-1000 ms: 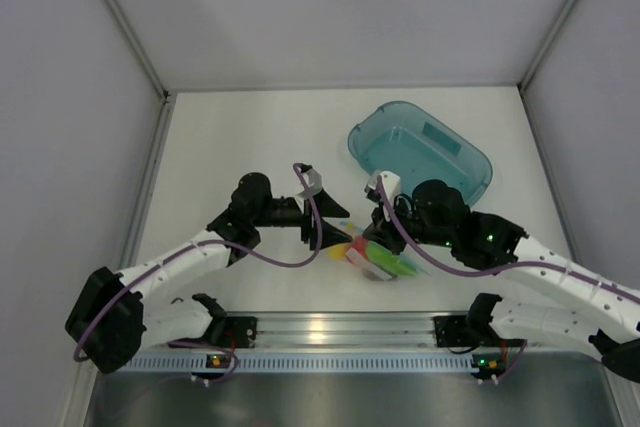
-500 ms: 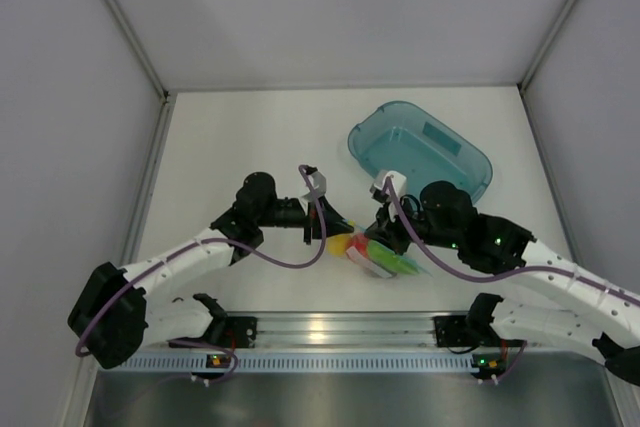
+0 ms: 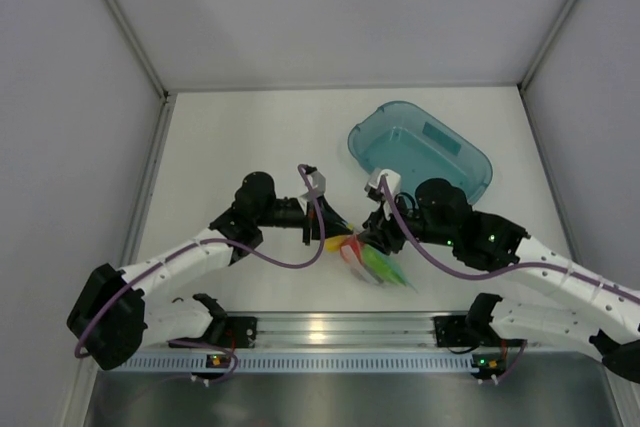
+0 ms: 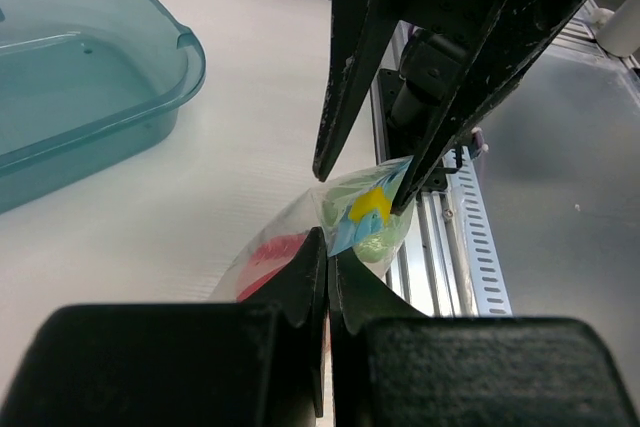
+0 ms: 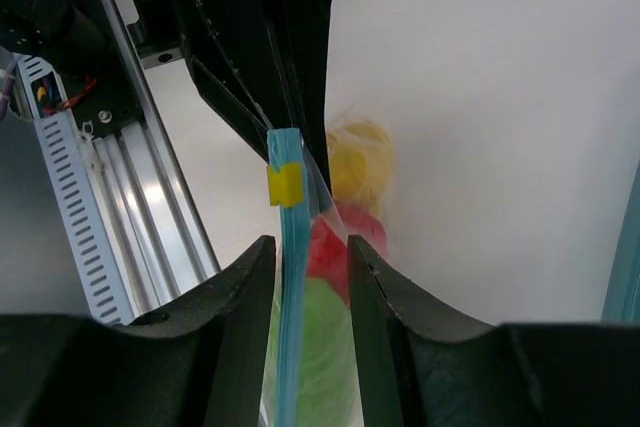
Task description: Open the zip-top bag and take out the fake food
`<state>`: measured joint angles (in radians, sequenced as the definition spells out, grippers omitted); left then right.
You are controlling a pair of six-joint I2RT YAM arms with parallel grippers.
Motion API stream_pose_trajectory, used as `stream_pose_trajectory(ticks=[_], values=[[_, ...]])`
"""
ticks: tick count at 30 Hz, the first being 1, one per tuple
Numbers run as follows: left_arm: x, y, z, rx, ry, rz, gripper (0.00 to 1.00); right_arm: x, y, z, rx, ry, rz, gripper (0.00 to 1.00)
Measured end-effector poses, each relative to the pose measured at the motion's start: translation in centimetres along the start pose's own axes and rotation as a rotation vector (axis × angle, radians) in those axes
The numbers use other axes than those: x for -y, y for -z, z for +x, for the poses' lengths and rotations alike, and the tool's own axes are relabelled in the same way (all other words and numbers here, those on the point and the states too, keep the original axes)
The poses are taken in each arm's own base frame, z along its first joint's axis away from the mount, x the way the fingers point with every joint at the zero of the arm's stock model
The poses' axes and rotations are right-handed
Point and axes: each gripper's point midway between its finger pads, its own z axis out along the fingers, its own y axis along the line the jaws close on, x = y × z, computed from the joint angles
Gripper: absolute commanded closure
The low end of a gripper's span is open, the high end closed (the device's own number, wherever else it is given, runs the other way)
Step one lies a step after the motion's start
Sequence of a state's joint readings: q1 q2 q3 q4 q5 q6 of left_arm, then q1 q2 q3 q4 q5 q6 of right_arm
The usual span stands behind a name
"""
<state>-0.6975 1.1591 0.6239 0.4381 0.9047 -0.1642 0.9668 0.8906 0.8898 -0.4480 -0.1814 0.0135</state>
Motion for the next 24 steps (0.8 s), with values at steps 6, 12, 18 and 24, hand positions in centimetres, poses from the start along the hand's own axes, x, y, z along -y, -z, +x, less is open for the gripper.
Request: stream_pose_trajectory(ticks=[6,12,18,24], values=[[0.0,-0.1,-0.1,0.002,0.02,-0.006,1.0,0.3,-1.0,-1.1,-0.009,0.021,0.001,0.64],[-0.5,-0.2,-0.5,0.009,0.044,-0.036,1.0,0.7,-1.4,-1.8,-0.014,0.042,0.04,0.67],[-1.3,-0.3,-0.9,0.001,0.074,-0.085,1.0,1.8,-1.9,-2.2,-0.03,0.054,0.112,0.62],[-2.0,-0.2,-0.6,-0.016,0.118,-0.131,1.0,3.1,-2.0,-2.2,-0.036,0.058,0.193,0.6]])
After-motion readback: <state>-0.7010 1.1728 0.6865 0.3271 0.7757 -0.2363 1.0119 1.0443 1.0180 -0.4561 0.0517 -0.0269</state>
